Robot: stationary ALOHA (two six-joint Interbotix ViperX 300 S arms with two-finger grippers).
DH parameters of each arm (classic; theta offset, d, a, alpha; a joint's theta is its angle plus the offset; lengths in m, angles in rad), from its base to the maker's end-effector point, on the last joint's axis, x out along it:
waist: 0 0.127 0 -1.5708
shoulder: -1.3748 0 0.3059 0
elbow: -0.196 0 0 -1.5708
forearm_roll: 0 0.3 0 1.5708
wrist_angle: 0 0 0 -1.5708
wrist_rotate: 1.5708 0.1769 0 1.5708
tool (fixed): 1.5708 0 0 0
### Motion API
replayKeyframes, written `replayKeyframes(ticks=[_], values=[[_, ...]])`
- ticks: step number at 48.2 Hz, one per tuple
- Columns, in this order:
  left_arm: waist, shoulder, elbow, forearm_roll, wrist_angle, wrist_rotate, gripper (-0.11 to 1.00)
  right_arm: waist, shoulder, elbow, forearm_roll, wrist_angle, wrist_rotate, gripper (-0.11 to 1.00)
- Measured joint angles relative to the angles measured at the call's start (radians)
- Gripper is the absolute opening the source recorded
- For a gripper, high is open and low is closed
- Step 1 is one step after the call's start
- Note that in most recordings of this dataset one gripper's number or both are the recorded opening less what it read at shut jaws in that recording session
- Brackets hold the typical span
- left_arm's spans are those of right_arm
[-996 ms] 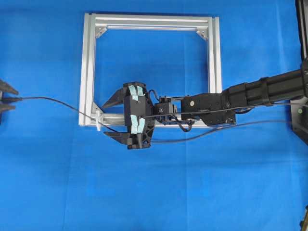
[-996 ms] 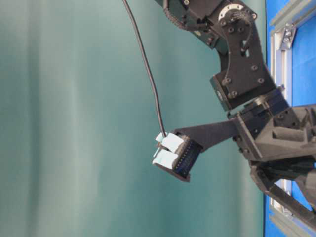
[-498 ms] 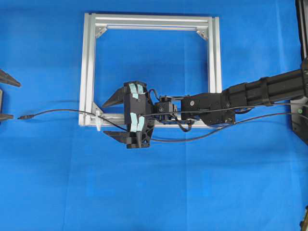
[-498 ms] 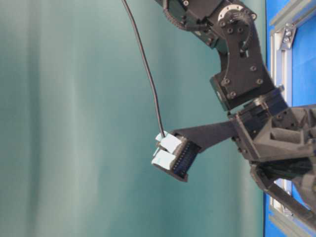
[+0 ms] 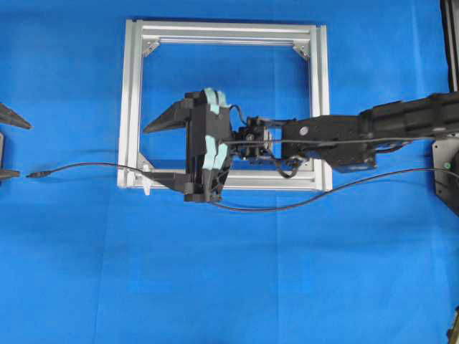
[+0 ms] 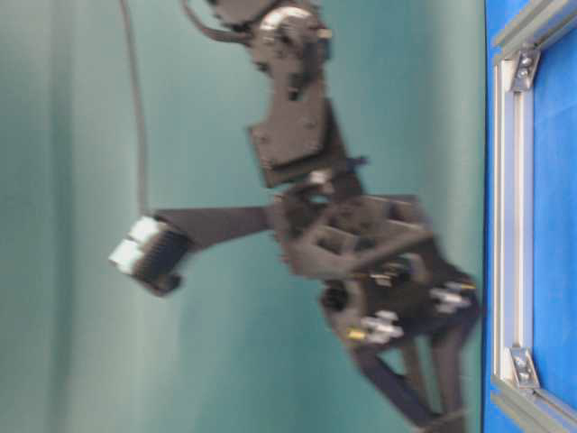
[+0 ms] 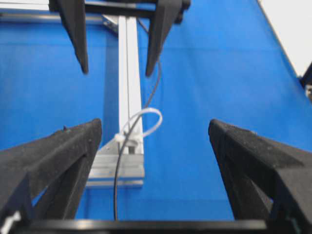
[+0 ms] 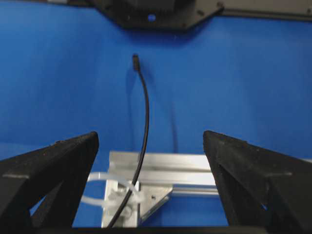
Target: Insert the wire through the string loop located on the left side.
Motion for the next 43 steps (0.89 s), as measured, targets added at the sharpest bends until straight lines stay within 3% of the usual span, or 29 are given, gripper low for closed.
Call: replayKeyframes(ticks=[15,43], values=[[0.000,-0.002,0.000,0.000,0.000,0.000,0.86,-0.003,-0.098,-0.031,-0.002,0.123,-0.002,0.98],[-0.002,-0.002,0.000,0.000,-0.008,0.000,0.86,-0.006,-0.098,-0.032,-0.011,0.126,-0.003,0.98]])
